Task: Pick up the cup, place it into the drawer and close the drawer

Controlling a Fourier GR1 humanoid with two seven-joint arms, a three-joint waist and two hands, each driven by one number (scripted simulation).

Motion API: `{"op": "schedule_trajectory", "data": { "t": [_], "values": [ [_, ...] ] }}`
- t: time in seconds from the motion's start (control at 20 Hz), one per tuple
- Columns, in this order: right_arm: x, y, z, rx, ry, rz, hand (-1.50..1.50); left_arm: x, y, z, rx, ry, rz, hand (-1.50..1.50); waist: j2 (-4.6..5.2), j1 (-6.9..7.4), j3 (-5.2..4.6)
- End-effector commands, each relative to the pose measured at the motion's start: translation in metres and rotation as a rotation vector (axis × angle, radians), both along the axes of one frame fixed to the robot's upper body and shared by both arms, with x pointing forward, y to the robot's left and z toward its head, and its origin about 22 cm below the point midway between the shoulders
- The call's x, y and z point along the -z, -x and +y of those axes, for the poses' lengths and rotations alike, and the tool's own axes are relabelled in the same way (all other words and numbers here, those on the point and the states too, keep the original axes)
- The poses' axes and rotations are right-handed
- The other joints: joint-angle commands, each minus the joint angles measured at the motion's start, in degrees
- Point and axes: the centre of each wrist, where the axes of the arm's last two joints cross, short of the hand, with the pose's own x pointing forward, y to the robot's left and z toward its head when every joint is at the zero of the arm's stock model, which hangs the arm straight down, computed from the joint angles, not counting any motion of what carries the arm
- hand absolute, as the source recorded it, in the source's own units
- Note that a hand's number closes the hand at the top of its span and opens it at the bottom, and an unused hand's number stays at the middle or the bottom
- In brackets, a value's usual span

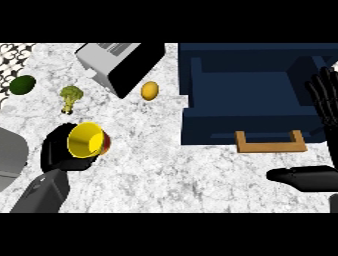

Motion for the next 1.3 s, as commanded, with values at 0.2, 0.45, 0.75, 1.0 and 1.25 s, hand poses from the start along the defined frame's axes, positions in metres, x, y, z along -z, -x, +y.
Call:
{"op": "schedule_trajectory", "data": {
  "t": [0.2,0.45,0.75,1.0,1.25],
  "values": [
    [0.002,0.015,-0.004,0.038,0.0,0.014,-1.5,-0.026,-0.029,-0.017,0.117,0.038,-0.245,1.5,-0.53,0.37,0.12],
    [0.011,0.011,-0.001,0.029,0.012,0.03,-1.5,-0.071,-0.065,-0.045,0.216,-0.004,-0.299,1.5,-0.86,1.48,0.23],
    [-0.002,0.002,-0.014,0.053,0.012,0.027,-1.5,-0.141,-0.097,-0.091,0.254,-0.107,-0.343,1.5,-0.74,1.57,0.2],
    [-0.001,0.015,-0.013,0.042,0.005,0.01,-1.5,-0.197,-0.11,-0.151,0.294,-0.13,-0.333,1.5,-0.7,0.93,0.18],
    [0.006,0.026,-0.021,0.03,-0.009,0.006,-1.5,-0.25,-0.116,-0.186,0.318,-0.212,-0.345,1.5,-0.57,0.35,0.18]
  ]
}}
